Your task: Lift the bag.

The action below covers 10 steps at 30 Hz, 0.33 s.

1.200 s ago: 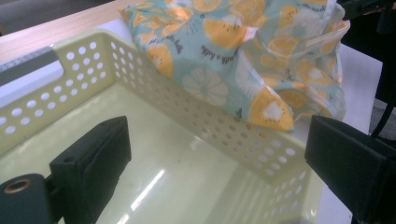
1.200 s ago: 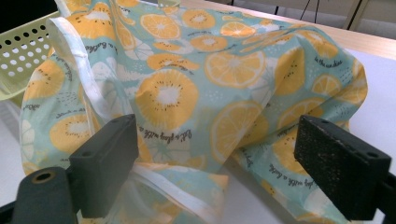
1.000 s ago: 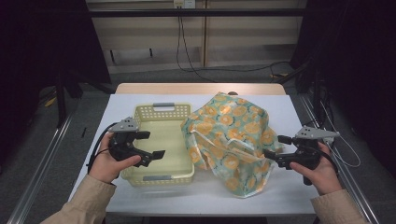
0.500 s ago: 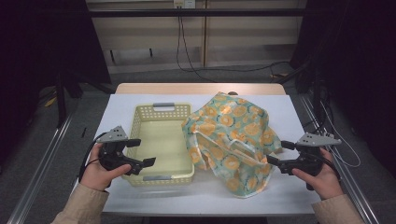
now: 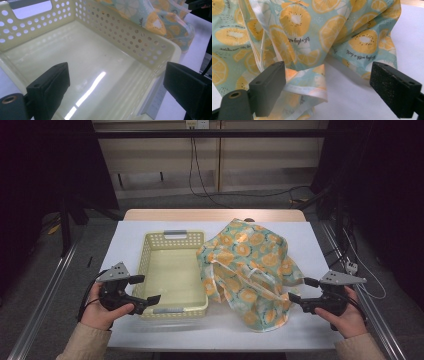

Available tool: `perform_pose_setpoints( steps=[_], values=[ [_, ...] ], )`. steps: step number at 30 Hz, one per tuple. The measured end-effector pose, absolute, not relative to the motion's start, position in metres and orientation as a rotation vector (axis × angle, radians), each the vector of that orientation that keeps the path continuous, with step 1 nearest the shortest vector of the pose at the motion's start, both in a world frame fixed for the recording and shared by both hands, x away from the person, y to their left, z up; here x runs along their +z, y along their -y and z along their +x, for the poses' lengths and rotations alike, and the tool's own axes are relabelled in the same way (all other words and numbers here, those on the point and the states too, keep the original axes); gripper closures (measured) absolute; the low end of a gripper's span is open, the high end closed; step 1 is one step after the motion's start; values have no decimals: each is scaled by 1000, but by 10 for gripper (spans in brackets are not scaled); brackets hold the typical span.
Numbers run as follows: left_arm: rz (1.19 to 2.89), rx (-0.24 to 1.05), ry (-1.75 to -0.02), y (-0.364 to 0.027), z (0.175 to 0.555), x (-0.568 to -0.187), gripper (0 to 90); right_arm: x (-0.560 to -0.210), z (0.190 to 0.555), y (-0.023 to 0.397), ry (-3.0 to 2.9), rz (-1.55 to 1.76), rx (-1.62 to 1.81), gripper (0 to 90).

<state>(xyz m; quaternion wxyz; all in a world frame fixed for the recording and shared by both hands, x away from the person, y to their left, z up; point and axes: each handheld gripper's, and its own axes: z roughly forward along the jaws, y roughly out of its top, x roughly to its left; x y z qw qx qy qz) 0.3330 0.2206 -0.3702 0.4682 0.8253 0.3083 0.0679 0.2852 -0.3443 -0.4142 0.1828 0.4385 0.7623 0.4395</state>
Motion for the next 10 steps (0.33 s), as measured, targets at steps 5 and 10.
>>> perform_pose_setpoints(
  steps=[5,10],
  values=[
    [1994,158,-777,-226,331,-375,68,-417,282,343,-2132,1238,1254,140],
    [1993,153,-781,-227,330,-379,67,-416,277,340,-2131,1223,1242,139]
  ],
)
